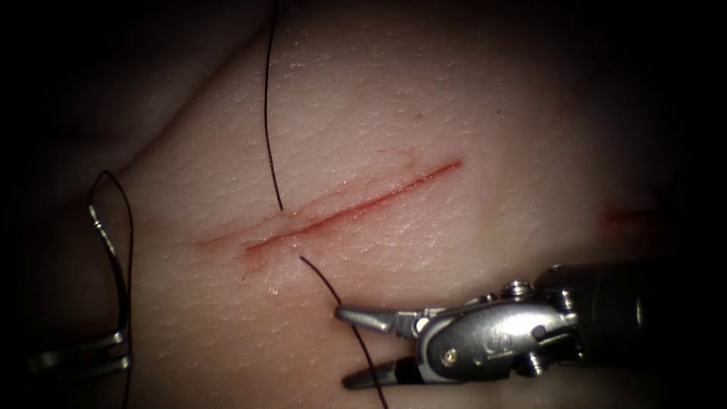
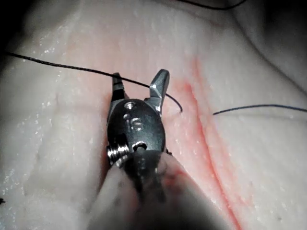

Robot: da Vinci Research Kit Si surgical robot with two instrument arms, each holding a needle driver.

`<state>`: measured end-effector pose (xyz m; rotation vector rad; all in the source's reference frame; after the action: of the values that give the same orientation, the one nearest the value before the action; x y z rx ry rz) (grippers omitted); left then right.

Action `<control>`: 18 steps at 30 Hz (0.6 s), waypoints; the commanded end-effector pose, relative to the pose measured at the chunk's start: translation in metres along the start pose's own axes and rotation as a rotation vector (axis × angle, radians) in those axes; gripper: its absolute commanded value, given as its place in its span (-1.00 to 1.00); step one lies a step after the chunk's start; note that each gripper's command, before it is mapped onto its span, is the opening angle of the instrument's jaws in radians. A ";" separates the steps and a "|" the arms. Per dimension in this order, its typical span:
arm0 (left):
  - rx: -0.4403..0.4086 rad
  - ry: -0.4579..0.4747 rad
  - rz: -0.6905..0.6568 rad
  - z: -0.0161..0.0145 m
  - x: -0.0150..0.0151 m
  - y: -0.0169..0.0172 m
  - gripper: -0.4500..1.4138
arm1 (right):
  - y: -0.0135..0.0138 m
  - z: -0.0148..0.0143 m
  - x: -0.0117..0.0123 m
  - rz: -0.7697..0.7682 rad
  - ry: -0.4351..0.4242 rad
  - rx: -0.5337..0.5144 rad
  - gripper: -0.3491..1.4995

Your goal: Wound Closure

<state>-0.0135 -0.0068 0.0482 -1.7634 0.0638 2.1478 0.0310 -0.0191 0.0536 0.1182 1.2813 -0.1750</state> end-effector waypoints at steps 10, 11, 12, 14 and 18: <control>-0.007 0.002 -0.003 -0.0001 -0.0006 0.0007 -1.00 | 0.0034 0.0058 -0.0066 -0.008 -0.026 -0.028 0.65; -0.007 0.002 -0.003 -0.0001 -0.0006 0.0008 -1.00 | 0.0033 0.0061 -0.0070 -0.006 -0.023 -0.027 0.64; -0.007 0.002 -0.003 -0.0001 -0.0006 0.0008 -1.00 | 0.0032 0.0063 -0.0074 -0.003 -0.027 -0.026 0.60; -0.007 0.002 -0.003 -0.0001 -0.0006 0.0008 -1.00 | 0.0030 0.0068 -0.0082 0.006 -0.024 -0.017 0.56; -0.007 0.002 -0.002 -0.0001 -0.0006 0.0008 -1.00 | 0.0022 0.0076 -0.0100 0.017 -0.028 -0.008 0.42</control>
<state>-0.0130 -0.0070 0.0481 -1.7687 0.0600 2.1486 0.0352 -0.0171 0.0651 0.1230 1.2487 -0.1481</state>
